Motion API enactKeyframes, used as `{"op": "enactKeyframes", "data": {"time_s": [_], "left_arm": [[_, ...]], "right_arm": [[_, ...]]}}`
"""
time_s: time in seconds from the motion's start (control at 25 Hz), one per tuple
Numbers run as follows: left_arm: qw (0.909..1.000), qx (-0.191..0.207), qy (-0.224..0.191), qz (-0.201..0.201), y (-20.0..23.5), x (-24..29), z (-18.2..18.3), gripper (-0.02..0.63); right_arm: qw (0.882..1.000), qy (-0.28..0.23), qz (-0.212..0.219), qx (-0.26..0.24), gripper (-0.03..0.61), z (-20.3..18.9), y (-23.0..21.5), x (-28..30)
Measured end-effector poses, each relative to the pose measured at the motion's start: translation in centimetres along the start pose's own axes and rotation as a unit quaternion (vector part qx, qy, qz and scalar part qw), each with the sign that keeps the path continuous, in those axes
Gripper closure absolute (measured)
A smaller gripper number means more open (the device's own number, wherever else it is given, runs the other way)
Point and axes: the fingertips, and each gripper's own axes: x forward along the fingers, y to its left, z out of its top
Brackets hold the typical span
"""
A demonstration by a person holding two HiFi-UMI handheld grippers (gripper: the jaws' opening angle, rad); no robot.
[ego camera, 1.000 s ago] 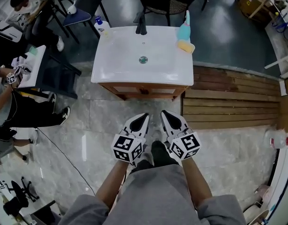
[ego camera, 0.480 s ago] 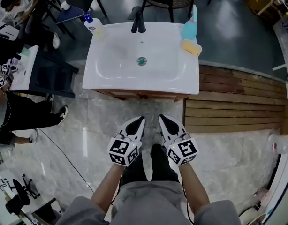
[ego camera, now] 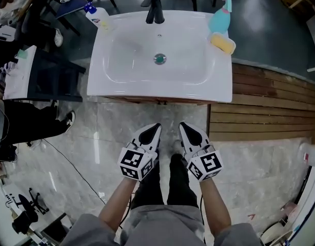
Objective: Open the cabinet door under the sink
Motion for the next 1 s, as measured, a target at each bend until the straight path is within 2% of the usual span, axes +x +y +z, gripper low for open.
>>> {"op": "enactKeyframes", "data": {"time_s": [0.68,1.0], "left_arm": [[0.9996,0.009,0.024,-0.008,6.3,5.6,-6.9,0.606],[0.9995,-0.002,0.032,0.002,9.5,8.4,-10.3,0.606]], "right_arm": [[1.0,0.013,-0.014,-0.003,0.571,-7.4,-2.9,6.2],[1.0,0.017,-0.02,0.003,0.571,-10.6,-4.5,8.5]]}}
